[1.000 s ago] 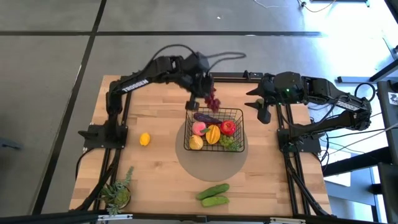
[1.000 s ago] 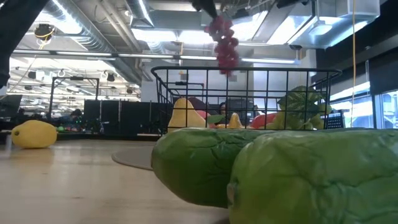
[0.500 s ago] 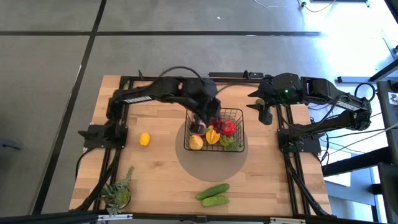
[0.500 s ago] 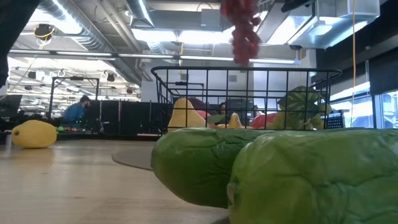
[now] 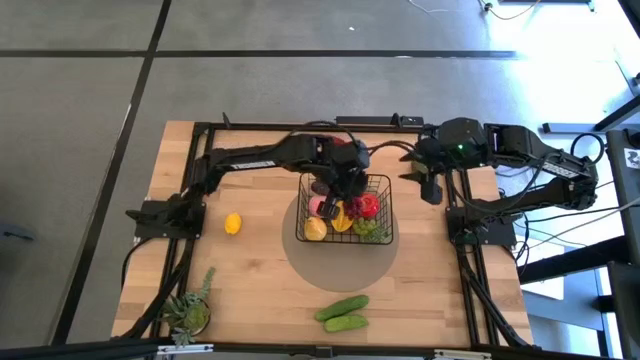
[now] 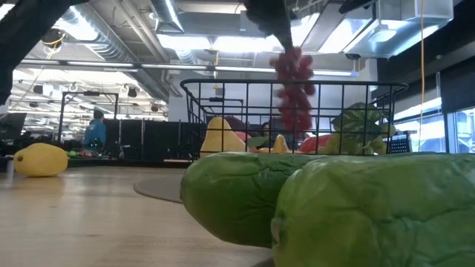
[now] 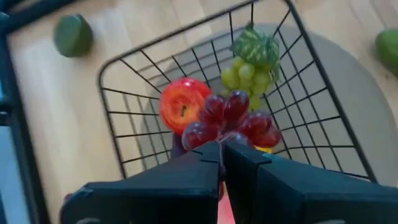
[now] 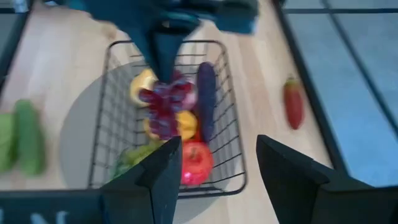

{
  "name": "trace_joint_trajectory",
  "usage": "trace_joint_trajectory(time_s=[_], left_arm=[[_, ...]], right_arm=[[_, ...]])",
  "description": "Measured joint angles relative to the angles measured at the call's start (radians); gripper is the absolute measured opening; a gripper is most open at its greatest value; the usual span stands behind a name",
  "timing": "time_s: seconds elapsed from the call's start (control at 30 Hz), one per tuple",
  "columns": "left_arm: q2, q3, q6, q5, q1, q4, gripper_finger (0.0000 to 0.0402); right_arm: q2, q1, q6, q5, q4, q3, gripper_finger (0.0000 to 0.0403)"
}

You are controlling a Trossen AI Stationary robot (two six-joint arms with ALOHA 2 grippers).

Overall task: Build produce basket
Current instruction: Put the red grapes into the black wire basket

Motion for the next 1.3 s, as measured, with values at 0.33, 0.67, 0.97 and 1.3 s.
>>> trace_joint_trajectory(time_s=[0.33, 0.67, 0.97, 1.3], left_arm=[[0.064, -0.001, 0.015, 0.009, -0.024, 0.039, 0.0000], [0.104, -0.002, 0.017, 0.057, -0.049, 0.098, 0.0000], [0.118, 0.000, 0.028, 0.040, -0.068, 0.146, 0.0009], [0.118, 0.000, 0.028, 0.040, -0.068, 0.162, 0.0069]], right_arm=[[0.000, 0.000, -0.071, -0.226, -0.034, 0.000, 0.0199], [0.002, 0.000, -0.072, -0.229, -0.035, 0.000, 0.0199], [0.001, 0.000, -0.070, -0.231, -0.036, 0.000, 0.0199], [0.001, 0.000, -0.070, -0.231, -0.037, 0.000, 0.0199]])
